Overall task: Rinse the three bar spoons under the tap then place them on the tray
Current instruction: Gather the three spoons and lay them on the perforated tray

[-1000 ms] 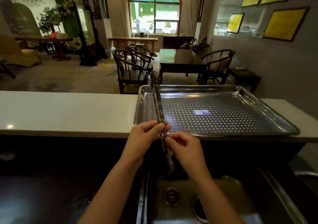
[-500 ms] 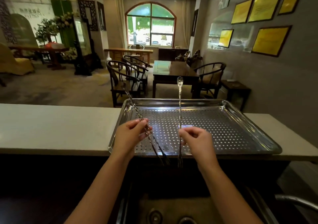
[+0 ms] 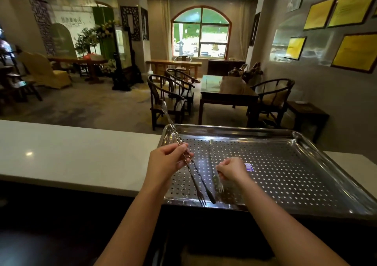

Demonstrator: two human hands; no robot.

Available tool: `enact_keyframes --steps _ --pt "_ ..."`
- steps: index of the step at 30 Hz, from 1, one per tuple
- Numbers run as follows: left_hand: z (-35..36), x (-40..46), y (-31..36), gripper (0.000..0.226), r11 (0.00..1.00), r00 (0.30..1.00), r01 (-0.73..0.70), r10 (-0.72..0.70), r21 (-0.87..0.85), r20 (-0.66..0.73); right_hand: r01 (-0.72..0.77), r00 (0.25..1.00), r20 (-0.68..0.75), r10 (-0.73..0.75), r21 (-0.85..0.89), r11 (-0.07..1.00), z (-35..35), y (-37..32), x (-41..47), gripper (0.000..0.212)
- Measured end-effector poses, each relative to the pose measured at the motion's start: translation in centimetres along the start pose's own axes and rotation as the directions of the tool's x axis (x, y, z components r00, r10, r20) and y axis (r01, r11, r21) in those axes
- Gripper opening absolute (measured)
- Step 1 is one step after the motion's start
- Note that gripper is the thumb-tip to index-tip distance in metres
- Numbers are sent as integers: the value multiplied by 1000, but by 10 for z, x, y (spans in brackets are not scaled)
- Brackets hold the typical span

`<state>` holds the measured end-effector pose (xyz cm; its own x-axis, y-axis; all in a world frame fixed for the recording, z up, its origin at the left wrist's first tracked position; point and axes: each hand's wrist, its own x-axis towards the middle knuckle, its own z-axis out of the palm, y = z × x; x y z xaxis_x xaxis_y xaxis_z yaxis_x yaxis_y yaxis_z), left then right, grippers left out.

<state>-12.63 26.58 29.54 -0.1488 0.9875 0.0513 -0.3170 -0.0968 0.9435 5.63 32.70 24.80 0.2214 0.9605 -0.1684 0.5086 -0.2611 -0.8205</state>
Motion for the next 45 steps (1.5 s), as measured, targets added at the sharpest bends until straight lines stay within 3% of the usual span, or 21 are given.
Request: enact_keyframes --steps 11,25,28,30,32,36,45 --pt "-3 7 -14 8 997 996 83 -82 11 -36 -58 998 -12 57 -113 992 18 9 23 13" --pt "2 4 -16 8 990 992 124 -125 65 8 74 993 -56 -103 -379 922 22 6 17 13" --pt "2 3 -17 7 988 991 132 -134 79 19 204 979 21 -203 -139 969 9 -6 -2 14" --pt "3 2 -20 7 988 991 130 -132 82 17 288 942 148 -301 104 952 -2 -16 -24 12" --pt "6 2 -23 7 987 992 127 -129 102 11 315 894 263 -364 210 926 -11 -22 -47 11" --pt "14 1 -29 7 984 991 131 -133 122 9 307 872 314 -375 247 919 -18 -21 -70 6" --pt "23 2 -32 10 976 995 101 -101 195 -10 315 901 197 -387 319 894 -22 -15 -78 16"
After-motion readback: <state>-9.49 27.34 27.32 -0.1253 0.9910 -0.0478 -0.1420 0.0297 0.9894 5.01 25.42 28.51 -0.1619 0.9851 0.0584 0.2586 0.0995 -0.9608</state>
